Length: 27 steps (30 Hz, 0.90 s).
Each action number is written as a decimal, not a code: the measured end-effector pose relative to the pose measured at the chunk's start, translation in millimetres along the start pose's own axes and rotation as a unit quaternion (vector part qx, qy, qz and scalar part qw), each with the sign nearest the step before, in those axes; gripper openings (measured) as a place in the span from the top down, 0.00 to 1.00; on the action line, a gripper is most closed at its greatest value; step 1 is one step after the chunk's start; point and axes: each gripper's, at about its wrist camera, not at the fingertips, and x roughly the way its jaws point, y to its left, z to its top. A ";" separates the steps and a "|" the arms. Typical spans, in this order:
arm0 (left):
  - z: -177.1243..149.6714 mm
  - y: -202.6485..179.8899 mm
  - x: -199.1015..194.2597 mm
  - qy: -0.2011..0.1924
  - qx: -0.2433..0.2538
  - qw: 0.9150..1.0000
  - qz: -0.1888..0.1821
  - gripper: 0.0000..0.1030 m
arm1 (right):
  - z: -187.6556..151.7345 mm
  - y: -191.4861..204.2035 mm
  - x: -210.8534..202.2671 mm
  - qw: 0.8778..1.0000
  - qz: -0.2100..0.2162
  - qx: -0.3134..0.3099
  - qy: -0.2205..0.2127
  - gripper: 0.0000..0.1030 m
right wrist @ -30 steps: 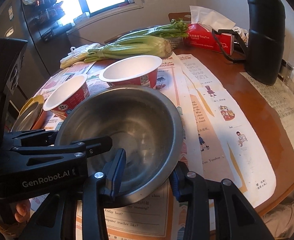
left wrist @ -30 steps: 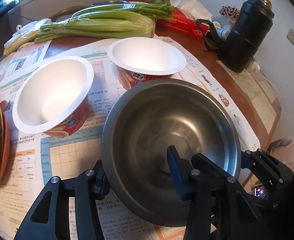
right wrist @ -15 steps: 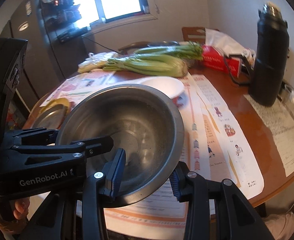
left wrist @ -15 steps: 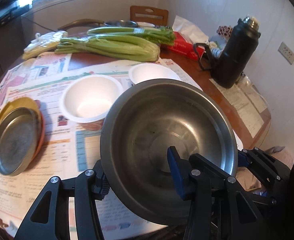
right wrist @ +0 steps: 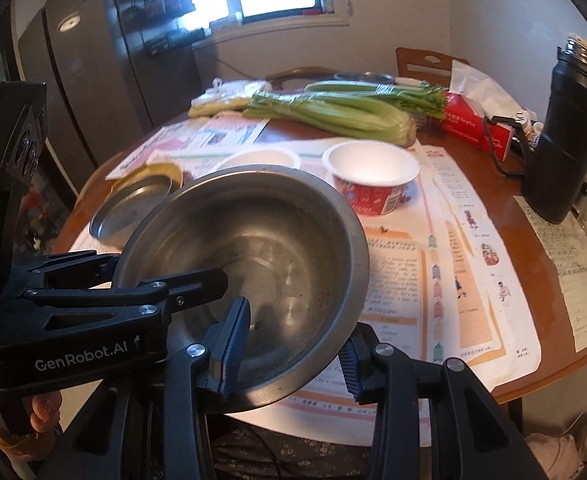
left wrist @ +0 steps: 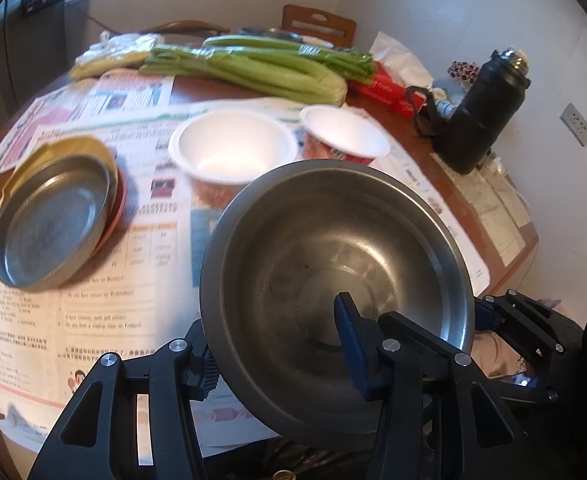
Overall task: Organize plates and bowls
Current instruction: 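Lift the steel bowl with the left tool and carry it across the table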
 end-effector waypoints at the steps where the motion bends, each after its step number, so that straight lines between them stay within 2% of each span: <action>1: -1.8 2.1 2.8 0.003 -0.001 1.000 0.001 0.50 | -1.8 0.9 3.4 1.000 0.002 0.000 0.007 0.59; 16: -4.4 14.4 36.4 0.026 -0.003 1.000 0.006 0.50 | -10.4 4.1 35.5 0.999 -0.003 -0.004 0.039 0.58; 23: -0.3 6.2 42.2 0.029 0.004 0.999 0.032 0.49 | -9.4 1.2 32.1 0.999 -0.015 -0.016 0.025 0.58; 27: 1.2 5.1 42.7 0.032 0.009 0.999 0.043 0.49 | -9.9 -4.9 38.6 1.000 0.004 -0.005 0.031 0.58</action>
